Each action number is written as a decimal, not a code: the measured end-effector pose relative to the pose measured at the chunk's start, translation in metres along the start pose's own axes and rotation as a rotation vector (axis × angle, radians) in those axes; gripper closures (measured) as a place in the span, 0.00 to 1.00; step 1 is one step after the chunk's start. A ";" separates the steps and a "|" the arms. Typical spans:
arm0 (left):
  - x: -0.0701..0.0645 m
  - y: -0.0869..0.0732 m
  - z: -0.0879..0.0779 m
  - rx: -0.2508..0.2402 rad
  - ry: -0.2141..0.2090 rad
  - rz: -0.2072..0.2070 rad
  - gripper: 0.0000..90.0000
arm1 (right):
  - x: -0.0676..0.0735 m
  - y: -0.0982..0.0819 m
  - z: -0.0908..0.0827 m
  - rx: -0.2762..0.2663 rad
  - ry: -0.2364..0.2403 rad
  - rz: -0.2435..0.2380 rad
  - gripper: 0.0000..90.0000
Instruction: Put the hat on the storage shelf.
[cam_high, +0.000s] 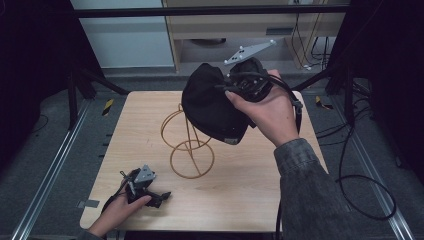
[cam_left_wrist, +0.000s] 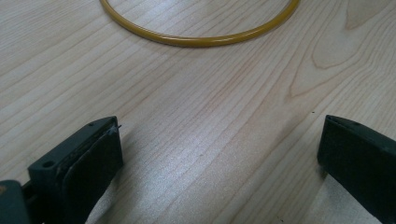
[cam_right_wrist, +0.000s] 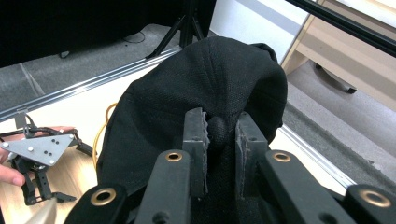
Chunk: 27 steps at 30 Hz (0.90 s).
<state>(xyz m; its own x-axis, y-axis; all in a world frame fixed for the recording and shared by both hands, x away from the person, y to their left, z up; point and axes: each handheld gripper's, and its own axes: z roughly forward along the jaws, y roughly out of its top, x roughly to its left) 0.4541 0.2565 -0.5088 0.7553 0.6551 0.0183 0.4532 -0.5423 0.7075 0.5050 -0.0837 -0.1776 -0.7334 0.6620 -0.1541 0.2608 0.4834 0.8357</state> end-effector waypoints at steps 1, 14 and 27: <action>0.000 0.000 0.000 0.000 0.000 0.000 0.00 | 0.001 0.001 0.001 0.001 0.001 0.000 0.87; 0.000 0.000 0.000 0.000 0.000 0.000 0.00 | 0.001 0.009 0.015 0.010 0.018 -0.004 0.87; 0.000 0.000 0.000 0.000 0.001 0.000 0.00 | 0.009 0.017 0.023 0.018 0.033 -0.016 0.86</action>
<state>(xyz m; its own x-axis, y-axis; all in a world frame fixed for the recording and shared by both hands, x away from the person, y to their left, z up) 0.4541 0.2565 -0.5089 0.7550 0.6555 0.0187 0.4531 -0.5421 0.7076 0.5170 -0.0560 -0.1769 -0.7578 0.6350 -0.1500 0.2594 0.5041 0.8238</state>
